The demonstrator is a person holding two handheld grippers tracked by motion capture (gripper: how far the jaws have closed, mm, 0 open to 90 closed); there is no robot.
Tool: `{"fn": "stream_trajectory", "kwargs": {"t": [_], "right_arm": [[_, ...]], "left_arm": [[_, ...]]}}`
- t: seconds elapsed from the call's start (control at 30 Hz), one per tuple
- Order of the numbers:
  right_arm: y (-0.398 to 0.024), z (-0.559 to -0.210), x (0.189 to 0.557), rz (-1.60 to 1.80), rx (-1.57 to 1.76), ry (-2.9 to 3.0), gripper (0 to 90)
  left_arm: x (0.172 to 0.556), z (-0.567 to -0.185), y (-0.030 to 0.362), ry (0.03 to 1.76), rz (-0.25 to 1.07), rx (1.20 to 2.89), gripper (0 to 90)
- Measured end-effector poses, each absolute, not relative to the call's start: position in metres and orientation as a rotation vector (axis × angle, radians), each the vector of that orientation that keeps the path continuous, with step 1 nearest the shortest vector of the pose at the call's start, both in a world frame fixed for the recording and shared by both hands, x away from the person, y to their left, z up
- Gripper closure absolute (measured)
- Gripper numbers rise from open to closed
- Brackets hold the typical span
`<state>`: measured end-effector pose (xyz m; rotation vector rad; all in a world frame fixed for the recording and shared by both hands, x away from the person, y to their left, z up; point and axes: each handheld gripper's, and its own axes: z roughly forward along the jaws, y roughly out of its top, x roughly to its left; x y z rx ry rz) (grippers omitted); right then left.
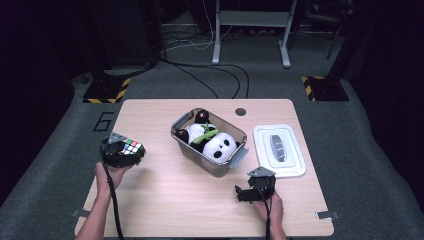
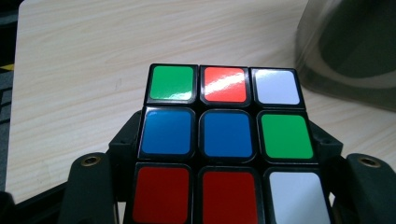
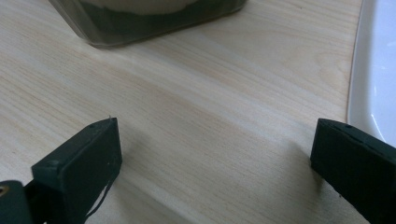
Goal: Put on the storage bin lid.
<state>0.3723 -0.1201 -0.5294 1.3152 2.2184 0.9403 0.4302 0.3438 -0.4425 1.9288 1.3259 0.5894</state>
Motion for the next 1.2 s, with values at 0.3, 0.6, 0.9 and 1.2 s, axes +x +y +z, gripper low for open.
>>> {"fn": "stream_trajectory", "kwargs": {"t": [0.3,0.6,0.9,1.2], "right_arm": [[-0.12,-0.529,0.372,0.94,1.316,2.218,1.3],[-0.12,-0.529,0.372,0.941,1.316,2.218,1.4],[-0.12,-0.529,0.372,0.941,1.315,2.218,1.4],[-0.12,-0.529,0.372,0.941,1.32,2.217,1.4]], "left_arm": [[0.435,-0.423,0.332,1.277,0.591,1.963,33.9],[0.44,-0.405,0.32,1.225,0.584,1.974,33.9],[0.447,-0.387,0.31,1.181,0.588,1.983,33.9],[0.457,-0.371,0.296,1.146,0.579,1.989,33.9]]}}
